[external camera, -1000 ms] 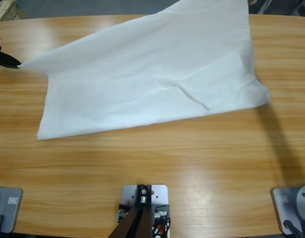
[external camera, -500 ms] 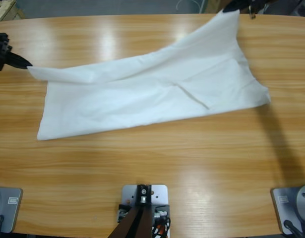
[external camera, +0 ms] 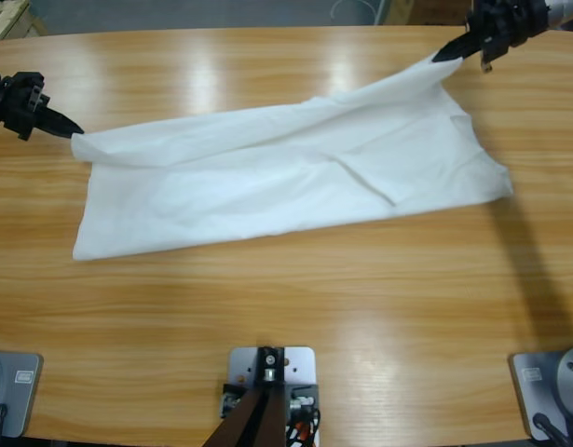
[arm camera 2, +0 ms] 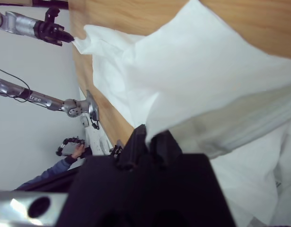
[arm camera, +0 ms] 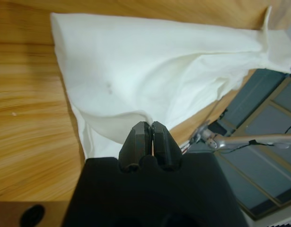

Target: Fold clothes

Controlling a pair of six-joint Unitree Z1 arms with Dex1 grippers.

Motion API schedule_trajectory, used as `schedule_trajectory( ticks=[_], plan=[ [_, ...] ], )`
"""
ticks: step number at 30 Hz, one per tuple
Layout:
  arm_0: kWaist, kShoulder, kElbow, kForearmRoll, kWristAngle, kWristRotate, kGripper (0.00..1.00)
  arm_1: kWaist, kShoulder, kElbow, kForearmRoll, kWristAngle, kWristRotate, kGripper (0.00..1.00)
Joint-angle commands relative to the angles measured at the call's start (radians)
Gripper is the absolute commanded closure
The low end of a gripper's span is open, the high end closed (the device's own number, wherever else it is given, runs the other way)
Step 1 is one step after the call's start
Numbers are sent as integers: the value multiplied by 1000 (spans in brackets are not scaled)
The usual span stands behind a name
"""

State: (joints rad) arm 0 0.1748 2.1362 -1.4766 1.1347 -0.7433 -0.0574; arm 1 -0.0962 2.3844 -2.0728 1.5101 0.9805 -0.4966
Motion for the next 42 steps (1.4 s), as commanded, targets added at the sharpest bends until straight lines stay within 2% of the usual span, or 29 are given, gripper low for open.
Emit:
schedule_trajectory(
  ticks=[1,3,4,5,7,14,20,24,26,29,34,38,42],
  plan=[
    [34,35,15,9,18,10,986,-13,52,61,91,-20,-5,0],
    [39,29,15,16,29,10,532,-13,51,78,91,-22,-7,0],
    [40,26,15,21,34,11,383,-13,50,87,90,-22,-7,0],
    [40,25,16,24,37,14,255,-13,47,95,90,-22,-7,0],
    [40,22,21,30,43,17,171,-13,37,107,89,-23,-10,0],
    [42,-36,51,31,48,26,156,-46,-31,148,84,-50,-5,0],
    [43,-58,80,33,41,44,160,-128,-137,169,71,-139,34,0],
    [43,-86,92,33,24,56,158,-142,-213,203,44,-158,44,0],
    [39,-100,97,33,-14,84,161,-112,-251,238,16,-153,47,0],
    [23,-110,118,31,-40,112,161,-7,-289,331,-67,-106,44,0],
    [12,-140,156,28,-45,131,161,202,-245,397,-188,-18,51,0],
    [12,-156,157,30,-48,131,161,226,-195,392,-218,-3,59,0],
    [10,-150,157,29,-50,133,161,196,-163,395,-231,-10,59,0]
  ],
)
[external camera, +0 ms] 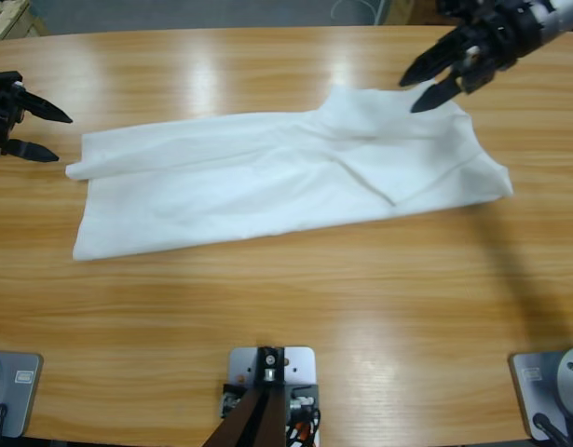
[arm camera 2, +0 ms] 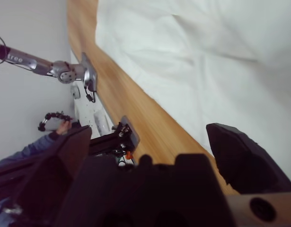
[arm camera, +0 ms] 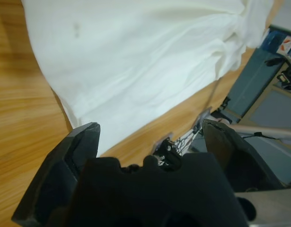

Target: Fold clothes

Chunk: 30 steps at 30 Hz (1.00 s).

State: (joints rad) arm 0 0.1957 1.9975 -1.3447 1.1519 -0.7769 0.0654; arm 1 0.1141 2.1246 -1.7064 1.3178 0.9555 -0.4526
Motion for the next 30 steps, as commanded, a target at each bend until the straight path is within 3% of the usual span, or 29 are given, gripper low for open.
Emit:
schedule_trajectory(
  ticks=[1,9,18,30],
  plan=[
    [-12,-10,24,11,-16,11,161,-28,105,29,-42,5,15,0],
    [-16,24,6,11,-16,13,161,-153,154,33,-67,-87,17,0],
    [-30,53,-41,12,-33,3,161,-161,253,67,-102,-107,18,0],
    [-27,65,-36,12,-32,5,161,-246,166,205,-222,-218,69,0]
  ],
)
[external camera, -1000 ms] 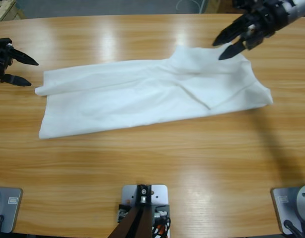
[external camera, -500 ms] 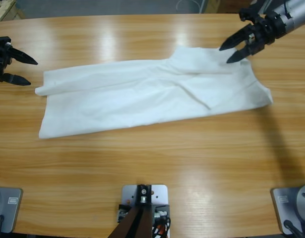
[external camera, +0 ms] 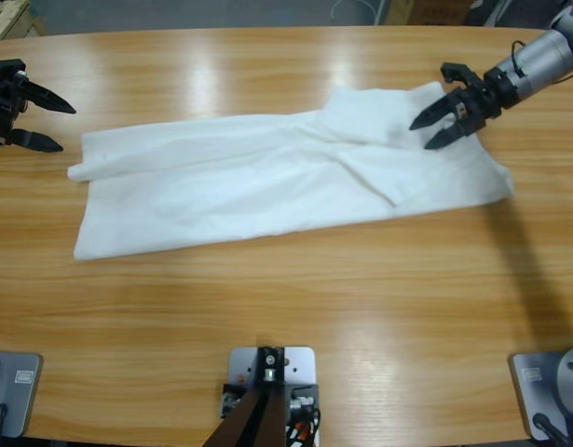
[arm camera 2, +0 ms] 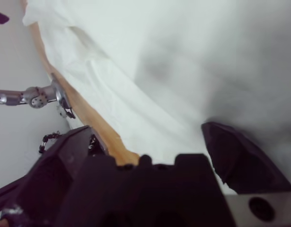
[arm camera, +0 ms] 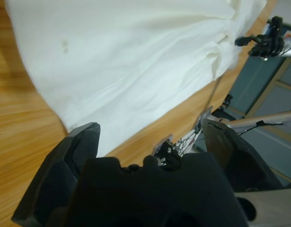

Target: Fold clothes

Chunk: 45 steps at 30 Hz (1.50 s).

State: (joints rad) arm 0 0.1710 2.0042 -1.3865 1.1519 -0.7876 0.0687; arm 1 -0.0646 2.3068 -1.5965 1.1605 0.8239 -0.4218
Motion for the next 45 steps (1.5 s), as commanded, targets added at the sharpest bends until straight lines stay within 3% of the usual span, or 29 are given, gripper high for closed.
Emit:
schedule_trajectory(
  ticks=[1,7,13,16,21,32,45],
  plan=[
    [-2,59,6,12,-21,2,161,-69,-22,98,-65,-90,40,0],
    [-3,56,6,12,-22,2,161,-73,-110,115,-71,-108,60,0],
    [-27,58,8,9,-47,5,161,-64,-334,82,-41,-282,115,0],
    [-4,53,53,-27,-93,4,161,-43,-408,54,-19,-293,123,0],
    [83,7,231,-176,-130,-14,179,-32,-465,58,1,-313,126,0],
    [58,-20,450,-513,-104,-276,193,-27,-554,66,39,-317,127,0],
    [-31,104,406,-564,-66,-302,193,-26,-575,66,45,-328,127,0]
  ],
)
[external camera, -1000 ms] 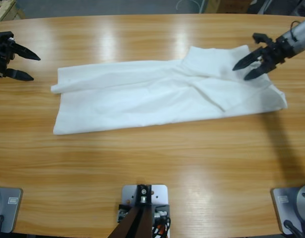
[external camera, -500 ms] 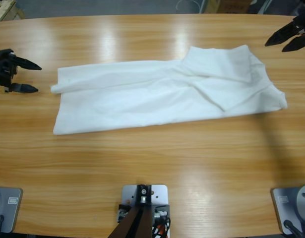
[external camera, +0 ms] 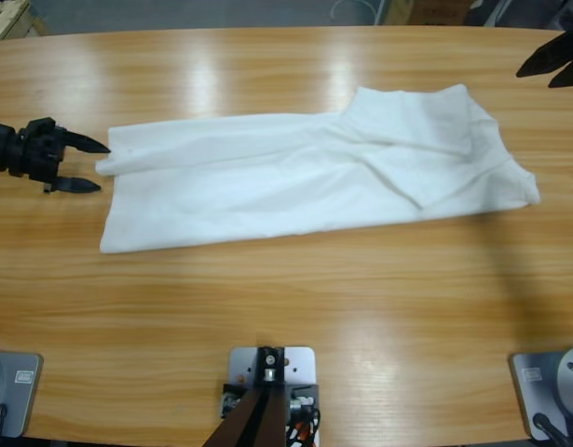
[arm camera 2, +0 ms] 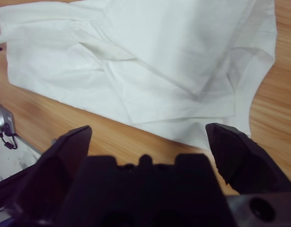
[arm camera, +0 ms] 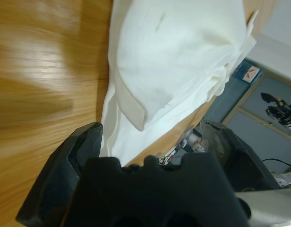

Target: Fold clothes

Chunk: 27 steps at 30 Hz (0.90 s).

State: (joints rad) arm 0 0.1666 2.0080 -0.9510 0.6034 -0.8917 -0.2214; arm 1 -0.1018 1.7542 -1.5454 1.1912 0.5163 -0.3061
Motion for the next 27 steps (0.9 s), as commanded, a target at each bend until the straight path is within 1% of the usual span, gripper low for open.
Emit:
schedule_trajectory(
  ticks=[1,10,12,17,20,23,24,25,27],
  plan=[
    [-30,108,-35,-16,43,-12,191,11,-25,13,15,-22,11,0],
    [-63,160,-91,-15,84,-35,184,17,-41,13,19,-28,12,0],
    [-85,168,-101,-16,84,-45,184,17,-42,13,19,-29,11,0],
    [-174,175,-123,-16,90,-88,174,17,-44,12,19,-30,11,0],
    [-197,173,-120,-16,91,-100,175,17,-47,11,19,-30,11,0],
    [-200,167,-111,-16,91,-102,182,17,-49,11,19,-30,10,0],
    [-200,165,-111,-15,91,-102,233,17,-50,11,19,-30,10,0],
    [-200,163,-111,-15,92,-102,337,17,-52,12,19,-30,11,0],
    [-200,162,-113,-16,92,-102,474,17,-53,13,19,-30,10,0]
  ],
)
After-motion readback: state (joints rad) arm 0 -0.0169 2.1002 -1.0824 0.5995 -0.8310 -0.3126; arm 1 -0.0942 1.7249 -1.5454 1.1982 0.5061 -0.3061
